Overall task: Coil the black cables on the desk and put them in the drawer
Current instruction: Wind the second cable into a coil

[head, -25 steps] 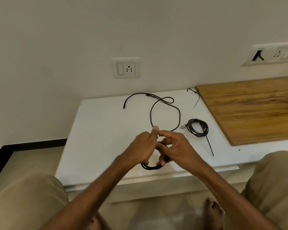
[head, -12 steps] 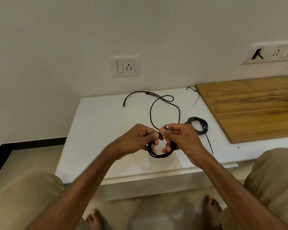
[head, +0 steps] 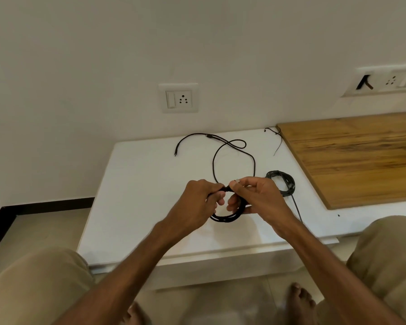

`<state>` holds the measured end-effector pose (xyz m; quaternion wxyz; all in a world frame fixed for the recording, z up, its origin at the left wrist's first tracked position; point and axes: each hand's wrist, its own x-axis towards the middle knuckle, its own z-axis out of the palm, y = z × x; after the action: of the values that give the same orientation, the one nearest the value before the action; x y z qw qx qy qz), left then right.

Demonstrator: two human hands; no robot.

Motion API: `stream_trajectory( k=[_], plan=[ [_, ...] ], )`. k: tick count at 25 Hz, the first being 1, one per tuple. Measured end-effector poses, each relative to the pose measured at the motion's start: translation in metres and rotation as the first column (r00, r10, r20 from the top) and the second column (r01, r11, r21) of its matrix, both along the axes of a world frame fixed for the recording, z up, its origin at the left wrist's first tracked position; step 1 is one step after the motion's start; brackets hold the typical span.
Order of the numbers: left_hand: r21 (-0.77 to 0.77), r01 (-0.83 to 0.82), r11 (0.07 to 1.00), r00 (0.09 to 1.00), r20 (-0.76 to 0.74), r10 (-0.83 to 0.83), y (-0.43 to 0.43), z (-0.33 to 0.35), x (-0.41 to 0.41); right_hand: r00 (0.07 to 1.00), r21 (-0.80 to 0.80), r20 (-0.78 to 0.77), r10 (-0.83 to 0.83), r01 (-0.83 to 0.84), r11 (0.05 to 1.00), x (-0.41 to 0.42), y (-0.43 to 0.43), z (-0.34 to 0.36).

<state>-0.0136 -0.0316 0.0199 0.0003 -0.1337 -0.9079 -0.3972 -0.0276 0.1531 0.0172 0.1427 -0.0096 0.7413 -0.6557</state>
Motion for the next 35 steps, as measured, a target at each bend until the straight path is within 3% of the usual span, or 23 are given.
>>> stream_trajectory(
  k=[3,5,7,9,13,17,23,26,29,35],
  plan=[
    [0.045,-0.077,0.996,0.996,0.044,0.075,-0.007,-0.003,-0.009,0.963,0.085,-0.214,-0.162,0.183,0.979,-0.015,0.011,0.005],
    [0.082,-0.104,0.991,0.992,0.076,0.098,-0.012,-0.004,-0.011,0.857,0.185,-0.438,-0.273,0.383,0.905,-0.035,0.029,0.008],
    [0.073,-0.099,0.992,0.991,0.092,0.092,-0.015,-0.005,-0.013,0.787,0.36,-0.571,-0.233,0.495,0.791,-0.065,0.051,0.001],
    [0.05,-0.086,0.995,0.992,0.098,0.081,-0.017,-0.006,-0.014,0.845,0.558,-0.513,-0.151,0.462,0.69,-0.099,0.07,-0.014],
    [0.058,-0.077,0.995,0.99,0.121,0.07,-0.017,-0.006,-0.017,0.982,0.849,-0.186,-0.043,0.182,0.495,-0.158,0.082,-0.046],
    [0.069,-0.081,0.994,0.988,0.139,0.071,-0.022,-0.005,-0.017,0.982,0.934,-0.186,0.032,0.167,0.317,-0.189,0.074,-0.052],
    [0.065,-0.076,0.995,0.985,0.162,0.065,-0.023,0.0,-0.015,0.969,0.922,-0.235,0.083,0.195,0.334,-0.168,0.059,-0.047],
    [0.06,-0.054,0.997,0.985,0.169,0.043,-0.022,0.001,-0.013,0.963,0.898,-0.254,0.092,0.2,0.392,-0.164,0.067,-0.047],
    [0.047,-0.039,0.998,0.986,0.165,0.031,-0.022,0.001,-0.01,0.959,0.92,-0.244,0.146,0.18,0.349,-0.16,0.073,-0.04],
    [0.026,-0.033,0.999,0.983,0.181,0.028,-0.02,-0.002,-0.009,0.935,0.917,-0.222,0.277,0.103,0.386,-0.158,0.08,-0.032]
  ],
)
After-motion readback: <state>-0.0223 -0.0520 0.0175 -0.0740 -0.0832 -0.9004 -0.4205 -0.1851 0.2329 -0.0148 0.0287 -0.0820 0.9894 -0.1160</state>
